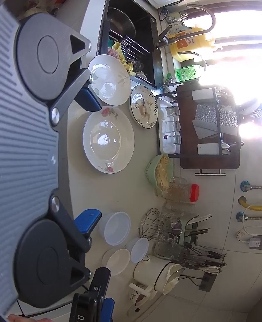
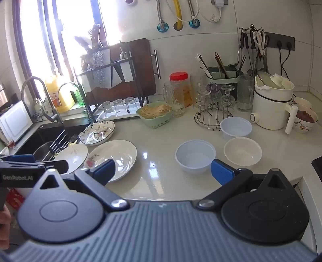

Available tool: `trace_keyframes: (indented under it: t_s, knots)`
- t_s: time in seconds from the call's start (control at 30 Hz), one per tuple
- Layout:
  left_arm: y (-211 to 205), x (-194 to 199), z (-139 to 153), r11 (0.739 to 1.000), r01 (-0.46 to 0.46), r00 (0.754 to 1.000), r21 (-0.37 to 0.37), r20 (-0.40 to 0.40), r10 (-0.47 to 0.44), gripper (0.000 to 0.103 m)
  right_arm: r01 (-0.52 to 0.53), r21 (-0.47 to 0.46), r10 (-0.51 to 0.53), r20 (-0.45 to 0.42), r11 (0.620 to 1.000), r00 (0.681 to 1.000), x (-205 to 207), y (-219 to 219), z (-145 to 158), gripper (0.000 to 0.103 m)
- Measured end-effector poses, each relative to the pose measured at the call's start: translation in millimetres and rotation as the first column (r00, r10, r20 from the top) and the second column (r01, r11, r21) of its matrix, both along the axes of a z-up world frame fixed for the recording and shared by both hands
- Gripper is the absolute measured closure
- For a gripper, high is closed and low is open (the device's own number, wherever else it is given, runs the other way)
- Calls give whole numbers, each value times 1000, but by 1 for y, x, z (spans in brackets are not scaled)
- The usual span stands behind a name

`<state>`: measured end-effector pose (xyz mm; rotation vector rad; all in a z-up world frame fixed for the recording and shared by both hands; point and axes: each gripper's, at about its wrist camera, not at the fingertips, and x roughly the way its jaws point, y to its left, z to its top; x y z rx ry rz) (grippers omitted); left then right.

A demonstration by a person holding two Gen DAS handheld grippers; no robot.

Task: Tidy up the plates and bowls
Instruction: 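Move both grippers toward the leaf-pattern plate with the orange rim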

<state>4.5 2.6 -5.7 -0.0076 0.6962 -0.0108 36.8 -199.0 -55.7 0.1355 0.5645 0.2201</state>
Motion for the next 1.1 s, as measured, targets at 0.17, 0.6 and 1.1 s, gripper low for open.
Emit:
trace_keyframes:
  t_s: [0.17,0.6,1.1]
  knots:
    - [0,2,-2,1000,20,1000,-3,-12,-21,0,9,-4,-9,-8,1000,1000,3,0,0,0]
    - [2,2,-1,999,32,999,-6,-10,-32,0,44,-6,-44,-17,999,999,1,1,-1,0]
    - [2,-4,-5,1000,6,1000,2,-28,-6,0,34,2,-34,-22,999,999,-1,-4,-6,0]
